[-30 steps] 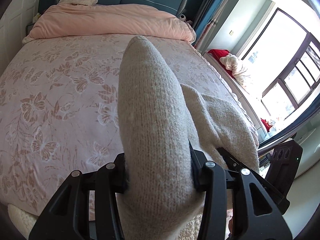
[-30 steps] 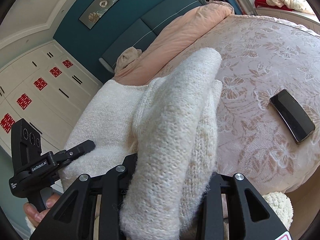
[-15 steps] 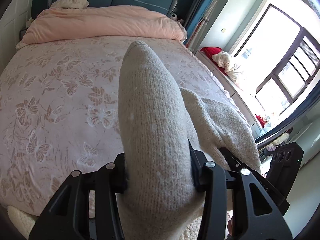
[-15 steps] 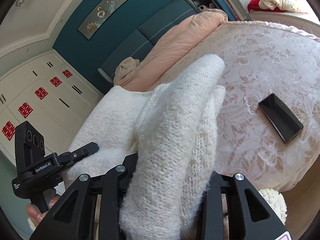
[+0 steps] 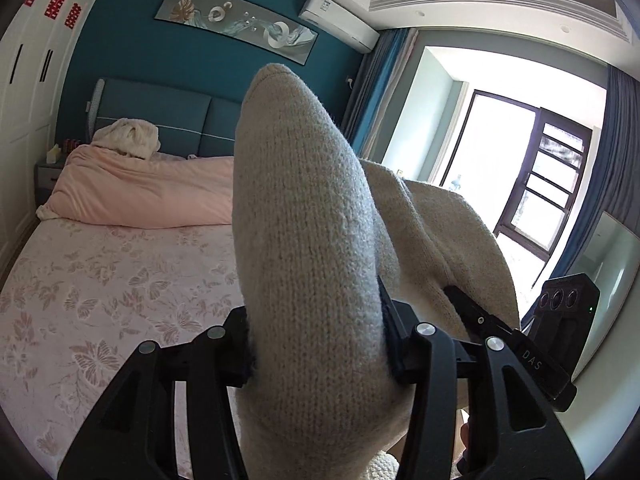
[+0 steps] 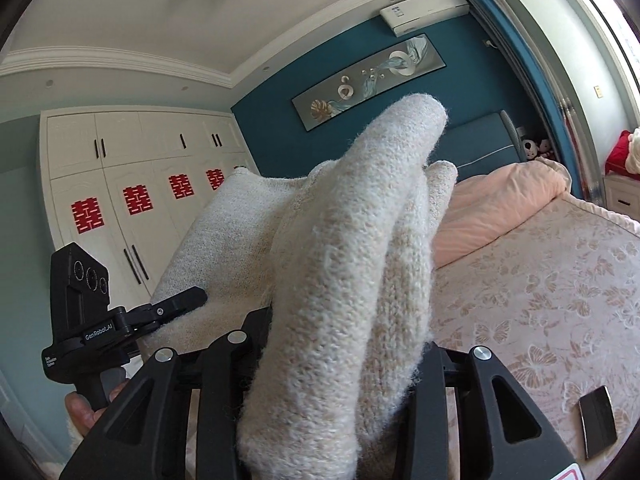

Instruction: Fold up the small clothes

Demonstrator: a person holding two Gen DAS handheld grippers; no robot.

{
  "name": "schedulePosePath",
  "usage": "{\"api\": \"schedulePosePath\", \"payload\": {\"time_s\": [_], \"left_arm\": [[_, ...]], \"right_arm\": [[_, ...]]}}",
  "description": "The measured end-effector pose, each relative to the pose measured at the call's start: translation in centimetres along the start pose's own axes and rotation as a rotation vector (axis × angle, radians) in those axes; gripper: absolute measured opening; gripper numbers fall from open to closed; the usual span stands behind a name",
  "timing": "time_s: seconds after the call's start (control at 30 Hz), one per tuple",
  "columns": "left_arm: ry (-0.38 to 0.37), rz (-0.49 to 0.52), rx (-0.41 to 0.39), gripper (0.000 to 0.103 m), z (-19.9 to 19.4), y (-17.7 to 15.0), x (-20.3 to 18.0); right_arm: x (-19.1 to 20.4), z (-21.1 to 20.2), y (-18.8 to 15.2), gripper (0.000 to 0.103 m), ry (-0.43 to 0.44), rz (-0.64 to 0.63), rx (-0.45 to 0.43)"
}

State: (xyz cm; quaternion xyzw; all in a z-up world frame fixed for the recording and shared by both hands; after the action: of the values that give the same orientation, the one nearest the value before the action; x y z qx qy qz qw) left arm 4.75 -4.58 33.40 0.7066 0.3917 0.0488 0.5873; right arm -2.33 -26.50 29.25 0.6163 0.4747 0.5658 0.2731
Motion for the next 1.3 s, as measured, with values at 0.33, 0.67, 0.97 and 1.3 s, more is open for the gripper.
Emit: {"api": "schedulePosePath", "payload": {"time_s": [0.33, 0.67, 0.97, 1.3], "left_arm": [[0.308, -0.524, 0.322, 0.062, 6.6, -22.8, 25.2], [0.335, -0.729, 0.278, 0.086, 3.8, -28.9, 30.5], [0.278, -0.837, 0.423, 0.073, 11.3, -31.8, 33.9], [0.178, -0.631, 0.239, 0.047, 7.1, -19.0, 29.9]], "right_arm": [[-12.3, 15.1, -27.8, 0.055, -0.279, 0.298, 0.545], [-14.6, 16.6, -28.3, 0.080, -0.260, 0.362, 0.560], [-13.5, 25.9, -33.8, 0.051, -0.235, 0.355, 0.822], [-5.1, 23.0, -18.8, 0.034, -0.039, 0.147, 0.520]]}}
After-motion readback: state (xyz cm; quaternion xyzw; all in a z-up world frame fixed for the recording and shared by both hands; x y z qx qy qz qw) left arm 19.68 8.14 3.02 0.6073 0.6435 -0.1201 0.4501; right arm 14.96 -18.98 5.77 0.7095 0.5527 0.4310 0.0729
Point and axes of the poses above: each gripper's, at about its wrist camera, not at the fingertips, and z roughly the way its jaws point, x to its left, y to its top, the point moved 2 cm from there along z, roughly the way its jaws point, and after that the axes turned 5 degrees about -y, right-handed, at the moved point
